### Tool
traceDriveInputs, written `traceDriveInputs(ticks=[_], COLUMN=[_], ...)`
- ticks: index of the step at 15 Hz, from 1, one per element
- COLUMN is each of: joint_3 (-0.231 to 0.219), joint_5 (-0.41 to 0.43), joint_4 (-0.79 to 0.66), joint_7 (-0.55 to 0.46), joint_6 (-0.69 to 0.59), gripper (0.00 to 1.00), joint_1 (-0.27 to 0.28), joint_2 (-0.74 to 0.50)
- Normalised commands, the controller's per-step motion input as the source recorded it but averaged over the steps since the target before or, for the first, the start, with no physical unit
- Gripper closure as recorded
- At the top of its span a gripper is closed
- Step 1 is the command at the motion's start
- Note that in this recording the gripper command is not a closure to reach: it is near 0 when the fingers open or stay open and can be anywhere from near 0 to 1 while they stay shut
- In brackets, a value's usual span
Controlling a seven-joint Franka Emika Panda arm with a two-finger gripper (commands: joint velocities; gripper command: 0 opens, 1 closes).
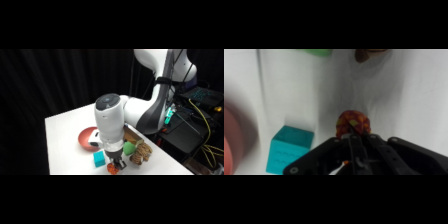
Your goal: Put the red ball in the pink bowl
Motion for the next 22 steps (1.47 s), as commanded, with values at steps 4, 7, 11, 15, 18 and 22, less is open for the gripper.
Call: traceDriveInputs(ticks=[4,7,11,15,18,22], joint_3=[-0.022,-0.039,-0.091,-0.043,-0.012,0.012], joint_5=[0.011,-0.042,-0.131,-0.021,0.065,0.170], joint_4=[-0.05,-0.06,-0.06,0.00,0.08,0.11], joint_7=[0.01,-0.09,-0.22,-0.49,-0.46,-0.36], joint_6=[-0.41,-0.26,-0.10,-0.04,-0.06,0.00], gripper=[0.18,0.18,0.18,0.18,0.18,0.18], joint_1=[-0.047,-0.140,-0.208,-0.259,-0.199,-0.134], joint_2=[-0.46,-0.36,-0.26,-0.16,-0.05,0.08])
